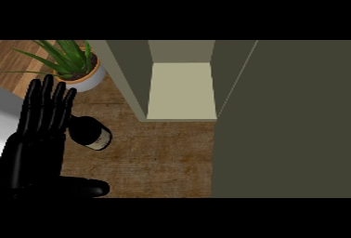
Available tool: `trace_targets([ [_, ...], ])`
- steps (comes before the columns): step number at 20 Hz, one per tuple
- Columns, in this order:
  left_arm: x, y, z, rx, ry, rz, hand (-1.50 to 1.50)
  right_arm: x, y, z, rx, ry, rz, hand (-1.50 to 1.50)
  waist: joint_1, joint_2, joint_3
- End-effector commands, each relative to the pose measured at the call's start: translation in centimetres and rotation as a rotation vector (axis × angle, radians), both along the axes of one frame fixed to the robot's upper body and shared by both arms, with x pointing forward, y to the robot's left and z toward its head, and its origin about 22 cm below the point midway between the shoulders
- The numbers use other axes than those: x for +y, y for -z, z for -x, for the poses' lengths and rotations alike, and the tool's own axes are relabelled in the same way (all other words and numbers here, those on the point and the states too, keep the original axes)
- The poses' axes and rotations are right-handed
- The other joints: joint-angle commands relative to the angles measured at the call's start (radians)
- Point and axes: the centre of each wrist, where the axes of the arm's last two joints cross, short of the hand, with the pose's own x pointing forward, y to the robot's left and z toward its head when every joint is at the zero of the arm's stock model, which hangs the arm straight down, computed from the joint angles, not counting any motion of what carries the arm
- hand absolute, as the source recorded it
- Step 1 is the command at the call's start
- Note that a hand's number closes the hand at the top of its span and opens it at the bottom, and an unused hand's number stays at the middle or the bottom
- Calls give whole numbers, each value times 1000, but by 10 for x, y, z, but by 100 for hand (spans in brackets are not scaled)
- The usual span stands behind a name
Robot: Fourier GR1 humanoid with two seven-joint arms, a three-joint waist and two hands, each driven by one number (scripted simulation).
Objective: Pick up the wine, place it into the cabinet and close the cabinet
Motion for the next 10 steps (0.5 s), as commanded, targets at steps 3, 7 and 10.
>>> trace_targets([
  [3, -24, -18, -2, 50, 44, 68, -150, -4, -19, 21, 38, -75, 22, -150, 0, -1, 1],
  [7, -36, -40, 13, 24, 23, 65, -150, 1, -30, 28, 35, -78, 6, -150, 1, -1, 1],
  [10, -36, -63, 23, 26, 33, 95, -150, 3, -53, 36, 46, -70, 31, -150, 4, -2, 1],
])
